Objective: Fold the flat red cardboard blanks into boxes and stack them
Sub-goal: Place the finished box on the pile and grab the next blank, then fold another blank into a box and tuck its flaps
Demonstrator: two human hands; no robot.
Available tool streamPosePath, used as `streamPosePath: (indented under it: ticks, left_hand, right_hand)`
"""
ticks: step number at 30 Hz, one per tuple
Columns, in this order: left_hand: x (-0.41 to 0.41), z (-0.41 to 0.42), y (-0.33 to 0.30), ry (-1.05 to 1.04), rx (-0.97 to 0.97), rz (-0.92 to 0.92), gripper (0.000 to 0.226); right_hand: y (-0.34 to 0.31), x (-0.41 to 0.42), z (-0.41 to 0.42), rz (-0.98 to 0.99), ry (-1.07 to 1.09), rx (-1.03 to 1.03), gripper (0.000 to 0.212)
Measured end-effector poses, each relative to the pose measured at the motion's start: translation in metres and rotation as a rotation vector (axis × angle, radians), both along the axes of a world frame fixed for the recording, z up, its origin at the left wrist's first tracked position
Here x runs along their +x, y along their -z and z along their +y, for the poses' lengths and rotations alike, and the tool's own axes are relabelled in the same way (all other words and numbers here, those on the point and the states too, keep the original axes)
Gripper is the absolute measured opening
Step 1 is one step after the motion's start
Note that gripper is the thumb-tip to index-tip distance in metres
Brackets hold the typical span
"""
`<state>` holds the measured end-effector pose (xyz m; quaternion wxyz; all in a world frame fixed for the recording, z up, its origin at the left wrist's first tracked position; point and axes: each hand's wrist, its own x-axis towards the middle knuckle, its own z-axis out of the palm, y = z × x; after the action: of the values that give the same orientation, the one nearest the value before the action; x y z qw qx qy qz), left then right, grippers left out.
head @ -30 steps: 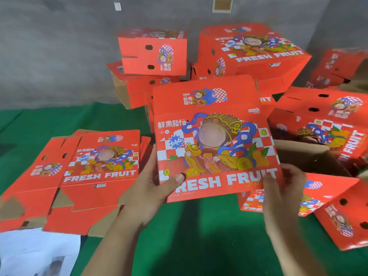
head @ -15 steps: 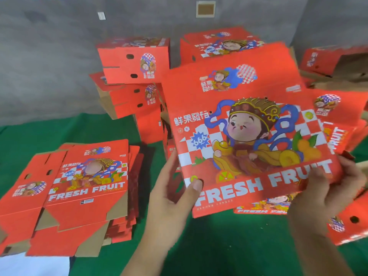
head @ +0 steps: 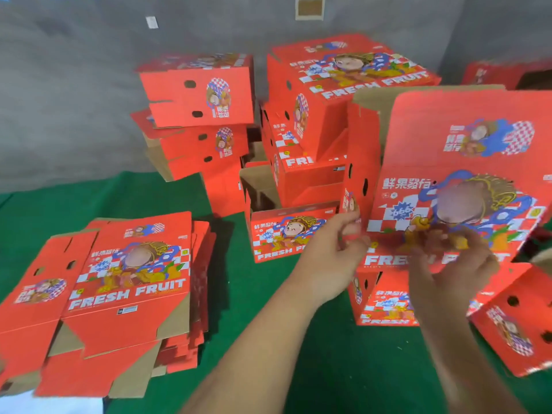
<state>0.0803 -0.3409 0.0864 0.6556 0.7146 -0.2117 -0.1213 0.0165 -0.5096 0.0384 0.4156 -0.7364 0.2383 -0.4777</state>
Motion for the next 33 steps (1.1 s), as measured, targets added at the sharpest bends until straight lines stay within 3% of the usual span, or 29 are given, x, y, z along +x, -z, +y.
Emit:
streamPosePath:
  ticks: [4,8,16,21,23,25,27,30,33]
  left_hand:
    - [-0.006,0.007,0.014,-0.047,0.016,0.065,0.027]
    - [-0.011,0.024,0.023,-0.097,-0.062,0.104,0.025]
    - [0.004,0.097,0.043,-0.314,-0.140,0.139,0.021]
    - [0.027,0.182,0.068,-0.658,-0.116,0.203,0.016]
    - [0.033,0.217,0.083,-0.772,0.000,0.188,0.017]
    - [0.042,0.258,0.106,-0.806,0.436,0.134,0.029]
    - [0.041,0.299,0.124,-0.700,0.887,0.207,0.048]
    - [0.030,0.342,0.146,-0.623,1.067,0.331,0.047]
    - [0.015,0.341,0.159,-0.576,1.155,0.195,0.062]
  right_hand:
    - [0.008,0.006,0.052,-0.036,-0.078,0.025,0.056]
    - [0.008,0.010,0.096,-0.042,-0.295,-0.243,0.034]
    - [0.016,0.051,0.148,0.151,-0.648,-0.166,0.038]
    - [0.028,0.095,0.198,0.422,-0.825,-0.236,0.043]
    - [0.036,0.103,0.221,0.493,-0.898,-0.180,0.047]
    - [0.045,0.106,0.246,0.599,-0.961,-0.125,0.047]
    - [0.055,0.109,0.268,0.722,-1.030,-0.054,0.043]
    - [0.065,0.117,0.291,0.914,-1.148,0.172,0.045]
    - [0.069,0.132,0.306,1.079,-1.111,0.512,0.066]
